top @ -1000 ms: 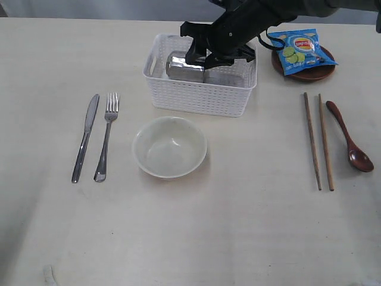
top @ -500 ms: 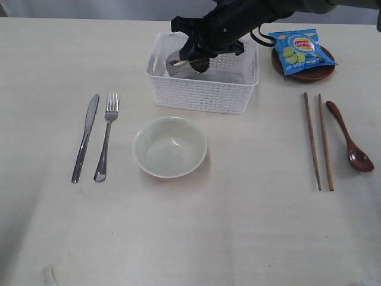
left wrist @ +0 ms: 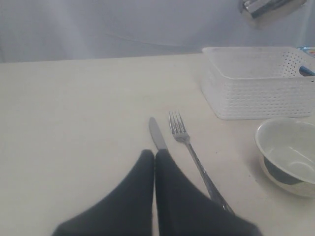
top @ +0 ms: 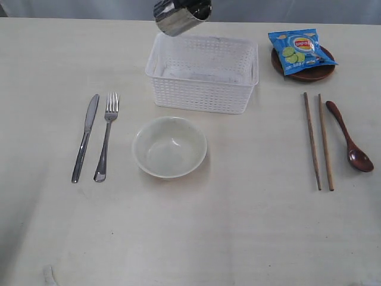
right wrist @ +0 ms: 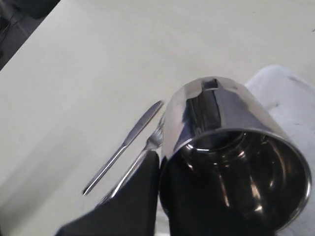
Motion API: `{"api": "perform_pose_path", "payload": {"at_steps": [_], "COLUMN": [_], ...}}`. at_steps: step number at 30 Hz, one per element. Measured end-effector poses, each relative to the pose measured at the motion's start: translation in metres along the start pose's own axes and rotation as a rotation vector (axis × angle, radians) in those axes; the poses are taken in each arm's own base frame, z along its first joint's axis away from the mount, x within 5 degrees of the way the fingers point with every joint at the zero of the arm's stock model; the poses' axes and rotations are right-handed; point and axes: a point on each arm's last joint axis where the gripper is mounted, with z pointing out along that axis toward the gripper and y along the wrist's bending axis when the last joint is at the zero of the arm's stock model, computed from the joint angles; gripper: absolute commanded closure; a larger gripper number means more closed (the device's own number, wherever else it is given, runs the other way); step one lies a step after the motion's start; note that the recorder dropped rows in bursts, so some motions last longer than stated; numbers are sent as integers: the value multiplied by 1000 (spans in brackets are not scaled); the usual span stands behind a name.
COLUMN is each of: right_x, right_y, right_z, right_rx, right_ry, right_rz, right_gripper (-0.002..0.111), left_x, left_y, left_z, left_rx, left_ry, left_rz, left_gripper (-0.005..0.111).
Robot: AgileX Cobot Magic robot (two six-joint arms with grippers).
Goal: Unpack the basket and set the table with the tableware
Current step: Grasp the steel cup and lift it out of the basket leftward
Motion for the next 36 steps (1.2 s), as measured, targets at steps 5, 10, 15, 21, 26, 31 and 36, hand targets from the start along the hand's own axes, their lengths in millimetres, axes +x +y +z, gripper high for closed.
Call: {"api": "perform_pose_path", "payload": {"at_steps": [5, 10, 15, 21, 26, 31, 36], "right_x": [9, 23, 33, 36, 41, 50, 55], "right_y": [32, 56, 70, 68, 53, 39, 27], "right_z": [-8, 6, 17, 19, 30, 54, 65], "right_rx": [-90, -51, 69, 200, 295, 311, 367], "right_ry": [123, 275, 372, 410, 461, 523, 560], "right_rz": [-61, -165, -211, -189, -162, -122, -111], "right_gripper": [109, 109, 109, 109, 109, 109, 109], "left_x": [0, 0, 0, 0, 0, 0, 0], "left_y": [0, 0, 0, 0, 0, 0, 0], "left_z": [0, 0, 0, 0, 0, 0, 0], "left_rx": [0, 0, 0, 0, 0, 0, 0], "left_ry": [0, 0, 0, 0, 0, 0, 0], "left_rz": [0, 0, 0, 0, 0, 0, 0], "left_gripper": [107, 107, 107, 107, 107, 107, 107]}}
